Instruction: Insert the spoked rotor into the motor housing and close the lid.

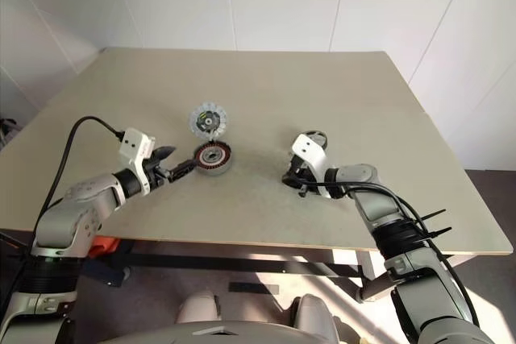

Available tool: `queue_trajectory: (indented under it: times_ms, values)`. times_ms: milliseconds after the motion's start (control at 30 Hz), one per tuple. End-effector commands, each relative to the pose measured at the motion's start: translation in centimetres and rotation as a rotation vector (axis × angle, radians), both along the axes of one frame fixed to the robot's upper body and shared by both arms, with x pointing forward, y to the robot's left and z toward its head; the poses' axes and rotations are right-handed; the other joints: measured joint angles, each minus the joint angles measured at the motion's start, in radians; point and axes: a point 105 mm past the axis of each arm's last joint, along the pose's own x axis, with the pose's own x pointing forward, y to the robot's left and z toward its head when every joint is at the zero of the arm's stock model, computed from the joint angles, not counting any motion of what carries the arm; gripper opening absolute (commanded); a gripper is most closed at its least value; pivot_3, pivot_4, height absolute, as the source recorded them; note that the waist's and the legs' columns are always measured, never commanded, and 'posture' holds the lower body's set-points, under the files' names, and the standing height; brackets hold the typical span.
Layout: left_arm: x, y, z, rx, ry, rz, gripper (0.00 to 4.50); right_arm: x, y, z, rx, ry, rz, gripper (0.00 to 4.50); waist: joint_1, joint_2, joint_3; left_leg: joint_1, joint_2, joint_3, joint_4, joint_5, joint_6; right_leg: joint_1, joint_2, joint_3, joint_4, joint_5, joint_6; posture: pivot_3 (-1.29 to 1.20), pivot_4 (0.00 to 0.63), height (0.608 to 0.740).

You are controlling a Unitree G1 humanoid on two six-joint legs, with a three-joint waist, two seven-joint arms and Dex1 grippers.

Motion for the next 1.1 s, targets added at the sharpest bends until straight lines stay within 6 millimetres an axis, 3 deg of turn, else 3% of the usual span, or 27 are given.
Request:
queue_trajectory:
  times_ms: [33,300,567,767,1100]
  values:
    - [0.4,0.3,1.5,0.015,-0.056,0.008,4.43,0.8,-0.3,1.2,-0.012,-0.055,-0.016,0.61,0.0,0.0,0.0,0.0,0.0,0.0,0.0,0.0,0.0,0.0,0.0,0.0,0.0,0.0,0.0,0.0,0.0,0.74]
    - [0.3,0.3,1.3,0.015,-0.05,0.007,4.43,1.5,1.2,4.2,0.028,-0.133,0.015,0.61,-0.002,0.0,0.0,0.0,0.0,0.0,0.0,0.0,0.0,-0.001,0.0,0.0,0.0,0.0,0.0,0.0,0.0,0.74]
    - [0.3,0.4,1.1,0.013,-0.046,0.015,4.43,0.8,-2.9,1.7,-0.118,-0.065,-0.025,0.61,0.009,0.0,0.0,-0.002,0.0,0.0,0.0,0.0,0.001,-0.001,0.0,0.0,-0.003,0.0,0.0,0.0,0.0,0.74]
    - [0.3,0.4,1.0,0.013,-0.041,0.014,4.43,1.1,-6.2,1.6,-0.186,-0.063,-0.094,0.61,0.009,0.0,0.0,-0.001,0.0,0.0,0.0,0.0,0.001,-0.001,0.0,0.0,-0.002,0.0,0.0,0.0,0.0,0.74]
    - [0.5,0.4,0.6,0.012,-0.03,0.011,4.43,1.0,-7.8,1.5,-0.201,-0.049,-0.122,0.61,0.021,0.0,0.0,-0.001,0.0,0.0,0.0,0.0,0.001,0.0,0.0,0.0,-0.002,0.0,0.0,0.0,0.0,0.74]
